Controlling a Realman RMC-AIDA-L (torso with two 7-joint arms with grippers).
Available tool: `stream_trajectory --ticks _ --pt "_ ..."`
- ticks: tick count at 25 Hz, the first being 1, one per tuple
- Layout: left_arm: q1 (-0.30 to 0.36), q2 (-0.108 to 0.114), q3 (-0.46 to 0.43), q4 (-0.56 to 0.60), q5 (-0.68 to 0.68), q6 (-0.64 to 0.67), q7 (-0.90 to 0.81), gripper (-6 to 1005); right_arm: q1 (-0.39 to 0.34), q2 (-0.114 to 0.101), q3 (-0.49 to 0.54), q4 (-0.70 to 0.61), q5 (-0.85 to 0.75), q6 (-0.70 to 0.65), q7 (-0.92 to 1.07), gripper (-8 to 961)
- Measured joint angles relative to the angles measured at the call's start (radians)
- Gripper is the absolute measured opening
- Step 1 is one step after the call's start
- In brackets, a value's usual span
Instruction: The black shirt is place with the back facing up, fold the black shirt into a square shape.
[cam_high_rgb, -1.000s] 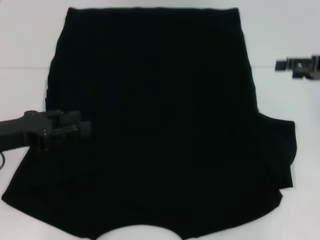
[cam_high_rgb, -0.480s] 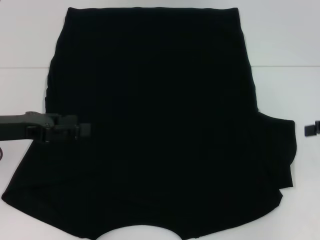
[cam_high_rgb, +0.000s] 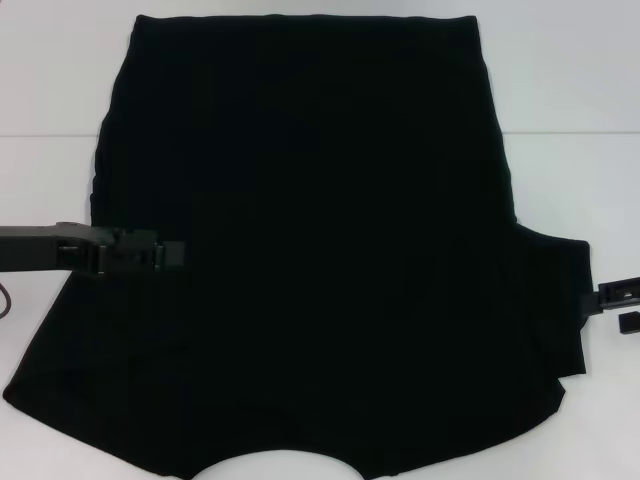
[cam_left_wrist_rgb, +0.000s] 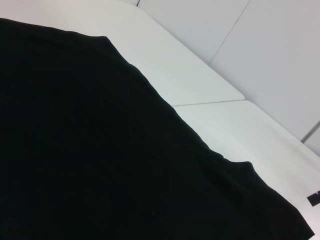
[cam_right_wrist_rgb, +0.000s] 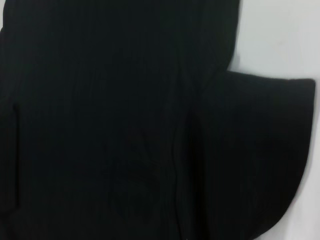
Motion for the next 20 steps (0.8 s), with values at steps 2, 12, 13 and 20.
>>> stream_trajectory --ticks 2,12,13,20 --pt "0.001 -0.001 0.0 0.0 0.0 -0.004 -0.002 646 0.001 0.008 -0.001 0.01 -0.002 0.015 0.0 720" --pt "-0.001 -0.002 -0.001 0.0 -0.005 -0.003 -0.007 645 0.017 0.028 -0.003 0.059 -0.075 0.086 0.019 658" --pt "-0.002 -0.003 0.0 0.0 -0.005 -0.003 -0.007 645 0.018 0.032 -0.003 0.06 -0.077 0.095 0.022 639" --pt "-0.004 -0.003 0.0 0.0 -0.009 -0.004 -0.01 646 0.047 0.053 -0.021 0.082 -0.078 0.138 0.028 549"
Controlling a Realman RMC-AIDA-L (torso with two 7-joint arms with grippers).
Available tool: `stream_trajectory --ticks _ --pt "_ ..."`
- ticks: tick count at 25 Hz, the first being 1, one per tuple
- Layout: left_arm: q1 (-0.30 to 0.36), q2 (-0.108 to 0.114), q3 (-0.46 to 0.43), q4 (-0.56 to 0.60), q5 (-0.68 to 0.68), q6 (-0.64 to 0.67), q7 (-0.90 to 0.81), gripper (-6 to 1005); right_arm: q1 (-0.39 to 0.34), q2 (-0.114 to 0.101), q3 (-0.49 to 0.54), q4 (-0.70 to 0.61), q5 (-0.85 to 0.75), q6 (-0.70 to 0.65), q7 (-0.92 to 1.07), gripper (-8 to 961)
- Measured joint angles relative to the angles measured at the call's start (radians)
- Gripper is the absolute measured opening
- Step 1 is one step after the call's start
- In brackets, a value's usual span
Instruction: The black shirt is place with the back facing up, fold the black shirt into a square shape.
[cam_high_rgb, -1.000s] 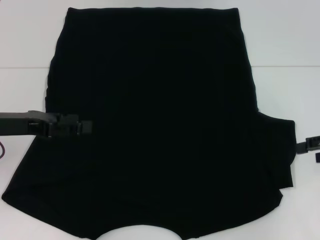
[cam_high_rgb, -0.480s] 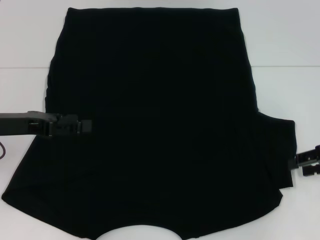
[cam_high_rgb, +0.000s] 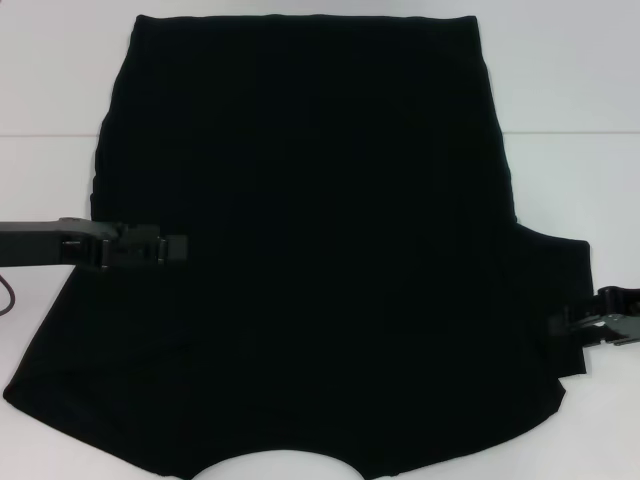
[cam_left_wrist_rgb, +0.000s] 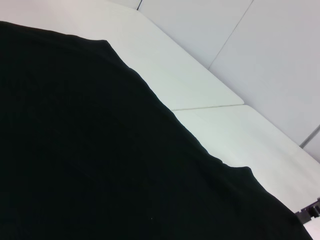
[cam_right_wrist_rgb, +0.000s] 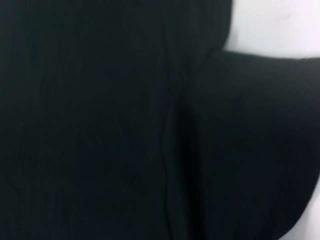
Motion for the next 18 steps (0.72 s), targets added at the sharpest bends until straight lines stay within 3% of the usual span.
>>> stream_trajectory --ticks 8,18 --pt "0.0 0.001 -0.005 0.0 -0.002 -0.007 -0.003 646 0.012 0.001 -0.052 -0.012 0.0 0.004 0.04 516" --pt "0.001 0.0 -0.006 0.0 -0.002 -0.008 -0.005 644 0.013 -0.002 -0.055 -0.026 -0.002 -0.012 0.039 109"
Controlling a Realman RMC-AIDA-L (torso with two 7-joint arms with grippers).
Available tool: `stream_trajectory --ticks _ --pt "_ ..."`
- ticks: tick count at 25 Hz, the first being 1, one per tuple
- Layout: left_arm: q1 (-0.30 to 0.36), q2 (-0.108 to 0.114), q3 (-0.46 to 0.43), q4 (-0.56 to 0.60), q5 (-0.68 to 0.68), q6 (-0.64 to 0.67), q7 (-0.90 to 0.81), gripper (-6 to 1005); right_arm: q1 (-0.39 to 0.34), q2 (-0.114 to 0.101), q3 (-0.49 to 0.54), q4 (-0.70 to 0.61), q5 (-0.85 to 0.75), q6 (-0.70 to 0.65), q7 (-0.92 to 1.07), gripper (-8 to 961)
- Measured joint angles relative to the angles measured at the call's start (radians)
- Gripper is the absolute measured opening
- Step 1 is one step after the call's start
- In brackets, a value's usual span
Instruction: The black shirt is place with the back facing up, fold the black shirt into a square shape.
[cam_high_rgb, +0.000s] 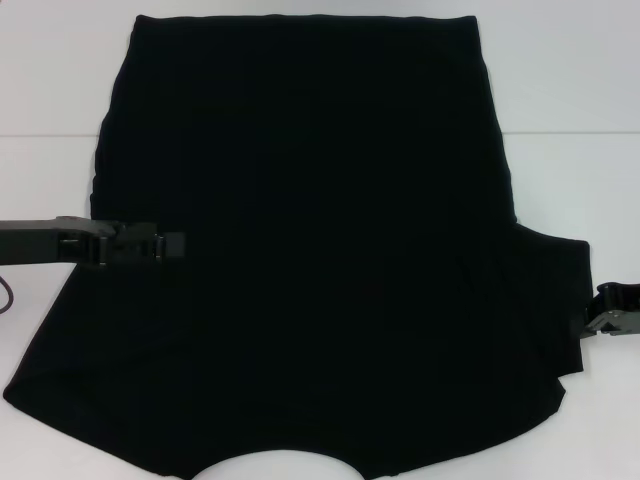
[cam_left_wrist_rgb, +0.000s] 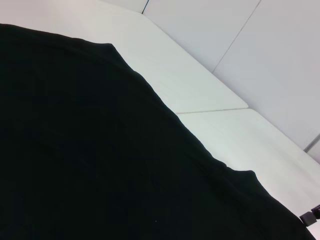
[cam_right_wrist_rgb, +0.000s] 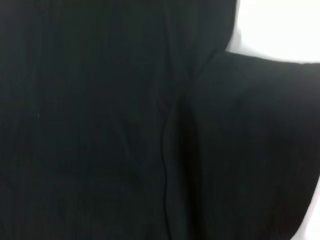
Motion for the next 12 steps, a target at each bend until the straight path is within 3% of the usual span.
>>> stream_trajectory --ticks 1,12 --pt "0.0 0.0 0.0 0.0 0.0 0.0 0.0 644 0.0 0.0 0.0 0.002 0.0 0.0 0.0 72" --pt "0.001 0.0 0.0 0.0 -0.003 0.002 0.002 645 -0.019 -0.01 0.02 -0.007 0.007 -0.006 -0.011 16"
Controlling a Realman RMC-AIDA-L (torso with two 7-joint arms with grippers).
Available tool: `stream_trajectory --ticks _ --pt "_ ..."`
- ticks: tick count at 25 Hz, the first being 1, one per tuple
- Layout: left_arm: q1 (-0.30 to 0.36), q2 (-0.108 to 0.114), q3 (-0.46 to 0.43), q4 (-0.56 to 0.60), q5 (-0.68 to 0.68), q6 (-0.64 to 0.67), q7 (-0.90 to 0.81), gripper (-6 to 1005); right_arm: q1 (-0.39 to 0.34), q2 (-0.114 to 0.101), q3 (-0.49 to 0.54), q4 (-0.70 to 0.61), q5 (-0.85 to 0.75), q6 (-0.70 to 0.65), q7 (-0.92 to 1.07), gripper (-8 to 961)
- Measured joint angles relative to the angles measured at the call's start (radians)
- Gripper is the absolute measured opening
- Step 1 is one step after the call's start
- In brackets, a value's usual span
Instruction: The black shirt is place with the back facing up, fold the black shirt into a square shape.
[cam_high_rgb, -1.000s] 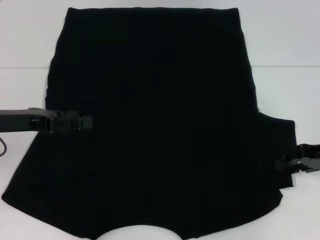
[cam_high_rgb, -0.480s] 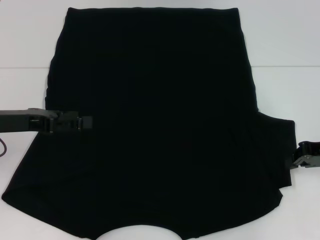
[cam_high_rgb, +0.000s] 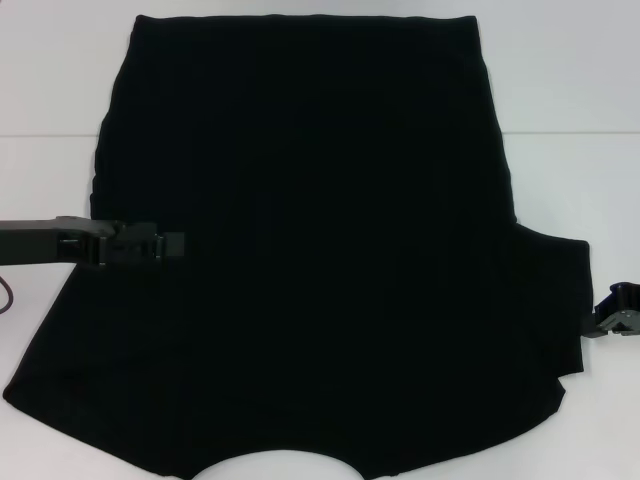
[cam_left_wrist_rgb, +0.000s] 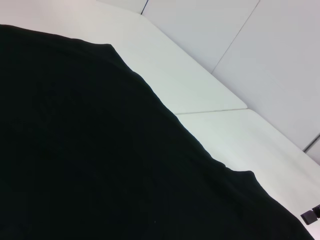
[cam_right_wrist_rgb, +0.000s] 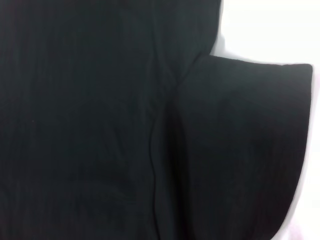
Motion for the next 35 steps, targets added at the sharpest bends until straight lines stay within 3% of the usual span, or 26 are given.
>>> stream_trajectory --ticks 8,13,24,27,35 --pt "0.0 0.0 0.0 0.0 0.0 -0.001 -0.004 645 -0.001 -0.004 0.007 -0.016 0.0 -0.026 0.0 44" --pt "-0.002 0.0 0.0 0.0 0.0 -0.002 -0.004 645 0.001 -0.002 0.003 -0.008 -0.004 -0.02 0.004 247" --pt "-0.003 0.0 -0.002 0.001 -0.001 -0.014 -0.002 646 0.017 0.024 -0.011 0.001 -0.005 0.017 0.006 417" --pt "-0.003 0.0 -0.002 0.002 -0.001 -0.014 -0.001 646 0.018 0.025 -0.021 0.007 -0.005 0.017 0.006 391" --pt "-0.003 0.0 -0.006 0.001 -0.001 -0.014 0.0 646 0.016 0.024 -0.023 0.012 -0.005 0.015 0.006 117"
